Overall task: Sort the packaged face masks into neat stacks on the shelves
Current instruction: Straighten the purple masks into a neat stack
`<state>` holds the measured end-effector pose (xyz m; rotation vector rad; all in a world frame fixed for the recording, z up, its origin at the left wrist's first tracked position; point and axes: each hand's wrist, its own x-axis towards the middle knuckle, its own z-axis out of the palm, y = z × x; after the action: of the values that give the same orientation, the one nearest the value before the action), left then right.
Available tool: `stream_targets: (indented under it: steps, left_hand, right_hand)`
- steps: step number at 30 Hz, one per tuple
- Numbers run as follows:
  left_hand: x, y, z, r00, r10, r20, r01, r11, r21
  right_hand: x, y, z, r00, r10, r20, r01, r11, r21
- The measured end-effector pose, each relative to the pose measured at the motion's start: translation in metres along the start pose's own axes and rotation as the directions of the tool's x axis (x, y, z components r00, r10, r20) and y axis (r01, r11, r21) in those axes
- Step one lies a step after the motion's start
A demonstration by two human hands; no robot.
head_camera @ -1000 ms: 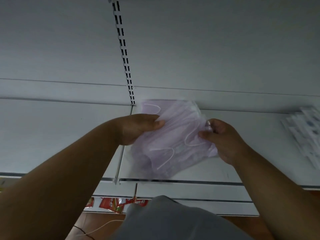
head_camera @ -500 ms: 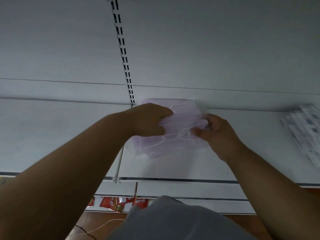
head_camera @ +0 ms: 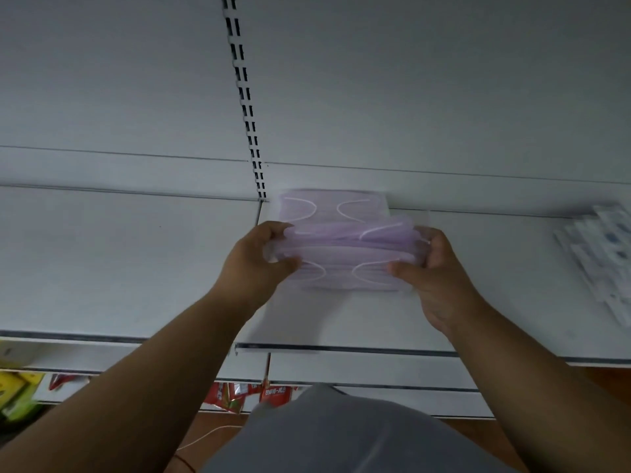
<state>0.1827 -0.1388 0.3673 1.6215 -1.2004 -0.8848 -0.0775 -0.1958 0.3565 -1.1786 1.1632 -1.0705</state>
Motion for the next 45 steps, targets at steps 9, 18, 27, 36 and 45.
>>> stream_targets:
  steps: [9,18,27,36,45]
  left_hand:
    - [-0.021,-0.008,0.004,0.999,-0.005,0.051,0.008,0.998,-0.057]
    - [-0.016,-0.016,0.007,1.000,0.024,0.019,-0.025,1.000,0.008]
    - [-0.017,-0.016,0.001,0.998,0.064,-0.011,-0.063,0.994,0.089]
    - [-0.018,-0.016,0.005,0.994,0.107,-0.023,-0.101,0.974,0.202]
    - [-0.013,-0.013,0.010,0.997,0.074,-0.023,-0.067,0.974,0.216]
  right_hand:
    - [-0.013,0.009,-0.010,0.999,-0.020,-0.035,0.011,0.972,-0.234]
    - [-0.017,-0.010,-0.002,0.985,-0.172,0.002,0.161,0.920,-0.356]
    - [-0.020,-0.011,0.009,0.961,-0.159,-0.228,0.113,0.972,-0.205]
    - [-0.018,-0.015,0.013,0.955,-0.114,-0.275,0.059,0.978,-0.201]
    - [-0.022,-0.003,-0.010,0.998,-0.050,0.041,0.061,0.934,-0.352]
